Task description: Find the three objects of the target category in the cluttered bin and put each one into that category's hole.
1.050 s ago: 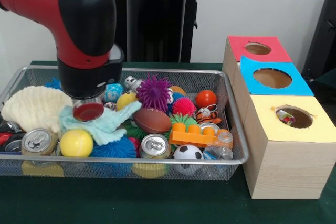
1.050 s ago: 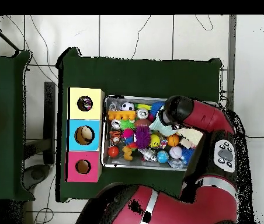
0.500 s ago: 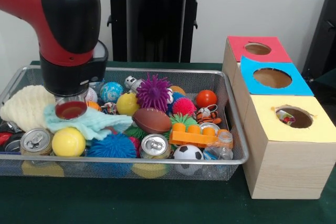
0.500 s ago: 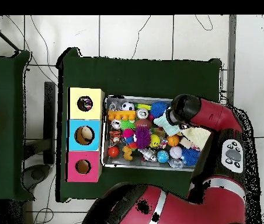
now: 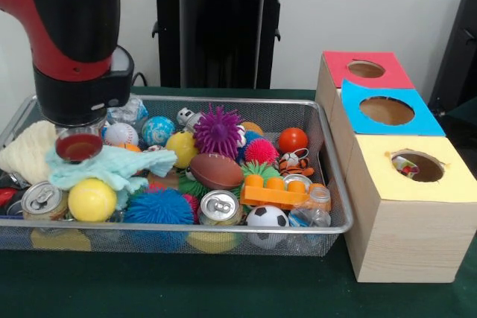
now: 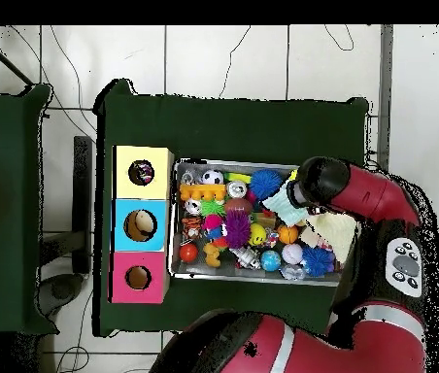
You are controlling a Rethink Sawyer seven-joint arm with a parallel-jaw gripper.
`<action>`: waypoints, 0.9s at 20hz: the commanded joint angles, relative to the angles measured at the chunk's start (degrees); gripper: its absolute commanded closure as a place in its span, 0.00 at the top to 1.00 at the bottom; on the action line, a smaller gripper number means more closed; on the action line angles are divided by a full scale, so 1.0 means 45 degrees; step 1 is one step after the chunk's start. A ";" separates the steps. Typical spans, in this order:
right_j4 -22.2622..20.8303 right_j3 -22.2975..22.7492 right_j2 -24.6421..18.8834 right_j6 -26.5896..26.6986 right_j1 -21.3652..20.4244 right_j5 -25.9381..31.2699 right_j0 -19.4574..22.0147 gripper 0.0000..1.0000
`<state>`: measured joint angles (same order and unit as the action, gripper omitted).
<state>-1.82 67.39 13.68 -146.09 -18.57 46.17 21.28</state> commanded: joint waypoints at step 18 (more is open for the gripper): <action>0.1186 0.1534 0.0152 -0.1967 -0.3295 0.4189 -0.2335 0.00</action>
<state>1.99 69.36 15.36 -146.10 -32.77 60.60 11.00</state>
